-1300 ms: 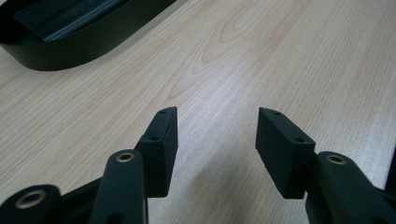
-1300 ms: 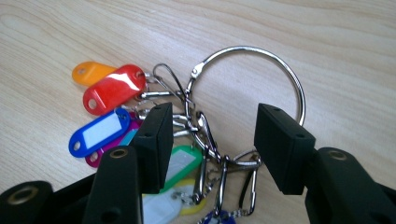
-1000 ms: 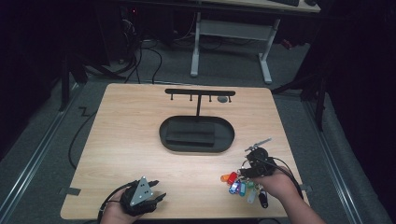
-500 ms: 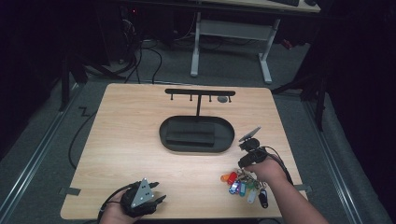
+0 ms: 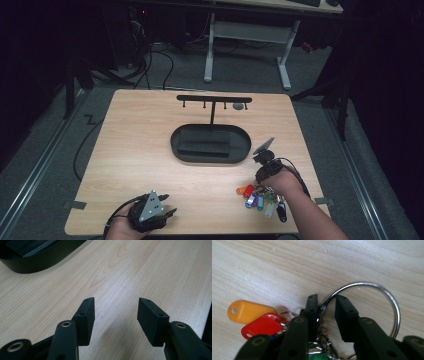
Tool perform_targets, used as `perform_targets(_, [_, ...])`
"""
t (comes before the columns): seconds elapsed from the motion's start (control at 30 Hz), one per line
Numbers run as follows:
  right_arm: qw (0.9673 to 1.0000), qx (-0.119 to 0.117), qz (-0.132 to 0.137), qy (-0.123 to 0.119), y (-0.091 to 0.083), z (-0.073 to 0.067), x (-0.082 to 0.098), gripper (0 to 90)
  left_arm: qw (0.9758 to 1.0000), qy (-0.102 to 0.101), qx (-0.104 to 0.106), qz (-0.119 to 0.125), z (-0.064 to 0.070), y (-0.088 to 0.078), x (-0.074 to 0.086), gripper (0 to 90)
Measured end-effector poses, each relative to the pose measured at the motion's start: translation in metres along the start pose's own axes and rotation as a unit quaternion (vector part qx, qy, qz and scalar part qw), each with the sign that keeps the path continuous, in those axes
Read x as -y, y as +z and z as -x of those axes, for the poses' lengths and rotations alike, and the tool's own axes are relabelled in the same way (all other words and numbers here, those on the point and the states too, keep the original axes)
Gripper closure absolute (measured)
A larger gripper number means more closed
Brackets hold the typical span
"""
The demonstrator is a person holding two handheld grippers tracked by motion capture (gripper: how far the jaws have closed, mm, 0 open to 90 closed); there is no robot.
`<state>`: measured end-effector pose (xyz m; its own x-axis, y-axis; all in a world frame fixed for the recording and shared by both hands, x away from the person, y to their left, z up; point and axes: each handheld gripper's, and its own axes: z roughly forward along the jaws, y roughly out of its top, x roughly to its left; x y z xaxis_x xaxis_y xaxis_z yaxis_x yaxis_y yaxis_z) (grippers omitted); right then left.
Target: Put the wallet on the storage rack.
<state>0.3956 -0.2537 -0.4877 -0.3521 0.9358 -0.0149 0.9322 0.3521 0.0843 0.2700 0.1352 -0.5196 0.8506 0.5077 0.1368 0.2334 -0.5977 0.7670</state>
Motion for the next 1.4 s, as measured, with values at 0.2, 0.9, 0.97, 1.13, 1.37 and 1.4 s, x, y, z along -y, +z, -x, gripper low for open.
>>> perform_targets(0.2, [0.9993,0.001,-0.014,-0.036,0.000,-0.007,0.000,85.3,1.0000,0.002,0.001,-0.002,0.001,0.000,0.000,48.7])
perform_targets(0.9, [0.9882,0.028,0.024,-0.149,-0.058,-0.028,0.031,85.0,0.9999,0.005,0.006,-0.009,0.000,0.004,0.001,48.6])
perform_targets(0.97, [0.9880,0.029,0.027,-0.149,-0.062,-0.027,0.034,85.0,0.9999,0.005,0.006,-0.009,0.000,0.004,0.001,48.7])
perform_targets(1.13, [0.9870,0.020,0.033,-0.156,-0.071,-0.024,0.038,85.0,1.0000,0.002,0.003,-0.007,-0.001,0.003,0.001,48.7])
perform_targets(1.37, [0.9862,0.020,0.035,-0.161,-0.089,-0.023,0.040,85.1,1.0000,-0.004,-0.005,-0.002,-0.002,0.001,0.002,48.7])
perform_targets(1.4, [0.9853,0.021,0.035,-0.166,-0.092,-0.023,0.040,85.0,1.0000,-0.005,-0.006,-0.002,-0.003,0.001,0.002,48.7])
